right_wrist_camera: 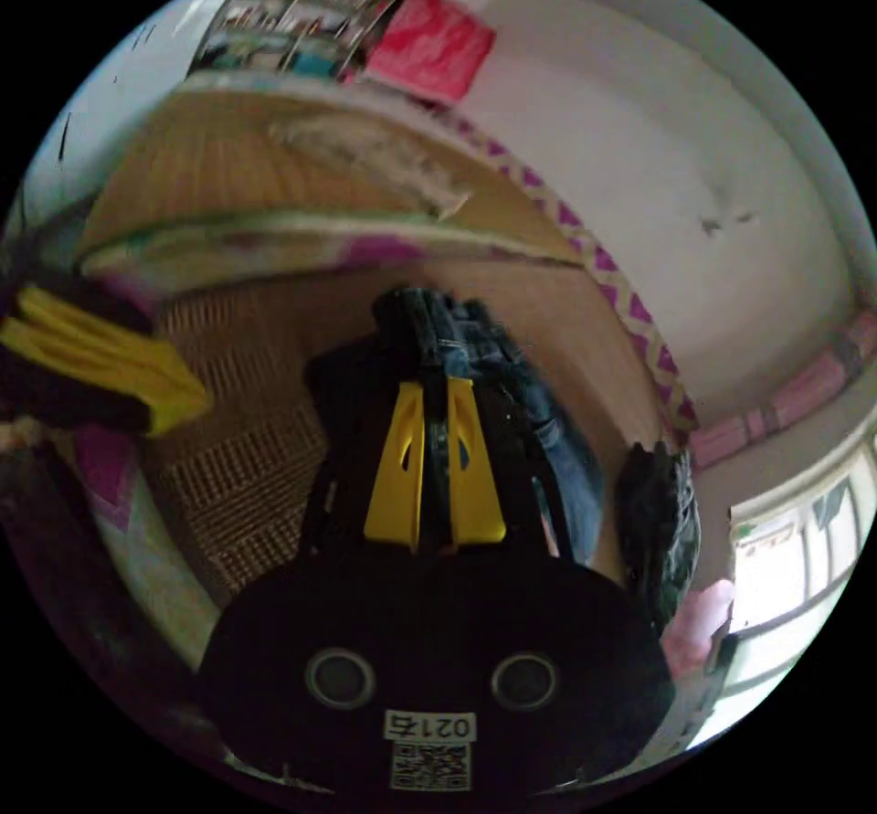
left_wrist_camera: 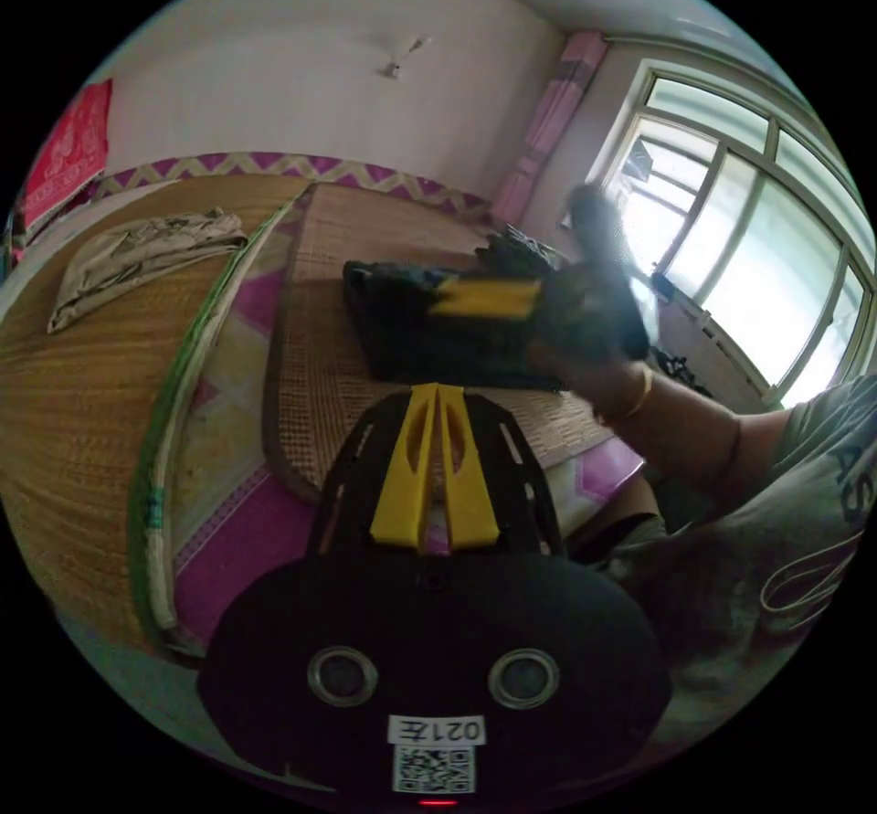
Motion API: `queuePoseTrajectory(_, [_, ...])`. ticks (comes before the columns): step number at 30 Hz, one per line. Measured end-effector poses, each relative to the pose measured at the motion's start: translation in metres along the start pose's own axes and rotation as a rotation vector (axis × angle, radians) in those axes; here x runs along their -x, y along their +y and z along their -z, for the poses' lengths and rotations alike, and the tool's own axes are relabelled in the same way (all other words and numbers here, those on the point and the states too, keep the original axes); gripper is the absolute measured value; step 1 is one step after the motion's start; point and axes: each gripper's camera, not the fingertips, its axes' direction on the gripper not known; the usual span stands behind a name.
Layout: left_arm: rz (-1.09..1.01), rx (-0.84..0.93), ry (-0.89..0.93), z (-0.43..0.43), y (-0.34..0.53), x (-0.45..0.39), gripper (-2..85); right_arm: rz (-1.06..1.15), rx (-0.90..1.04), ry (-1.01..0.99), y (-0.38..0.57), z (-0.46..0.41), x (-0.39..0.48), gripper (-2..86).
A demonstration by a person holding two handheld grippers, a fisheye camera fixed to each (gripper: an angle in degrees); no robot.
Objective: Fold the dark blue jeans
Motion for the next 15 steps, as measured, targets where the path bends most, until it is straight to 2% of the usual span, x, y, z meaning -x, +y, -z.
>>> queuePoseTrajectory(2, [0.003,0.002,-0.015,0.010,0.001,0.013,-1.0,0.061,-0.077,0.181,0.006,-0.001,0.024,4.2])
queuePoseTrajectory(6, [0.020,0.002,-0.011,0.014,-0.007,0.033,-0.9,0.069,-0.073,0.227,0.003,0.007,0.027,4.0])
queuePoseTrajectory(8, [0.030,-0.029,0.031,0.013,-0.023,0.043,-0.9,0.168,-0.027,0.198,0.009,-0.014,0.045,4.2])
queuePoseTrajectory(10, [0.032,-0.065,0.068,0.011,-0.039,0.050,-0.9,0.194,-0.060,0.256,0.019,-0.019,0.052,4.6])
queuePoseTrajectory(12, [0.041,-0.103,0.093,0.008,-0.055,0.057,-0.7,0.159,-0.070,0.198,0.025,-0.016,0.043,5.4])
queuePoseTrajectory(14, [0.068,-0.120,0.105,-0.001,-0.078,0.069,-0.3,0.048,-0.098,-0.089,0.040,-0.002,0.005,7.9])
queuePoseTrajectory(15, [0.077,-0.113,0.107,-0.004,-0.084,0.072,0.1,0.009,-0.104,-0.162,0.045,0.001,-0.008,8.1])
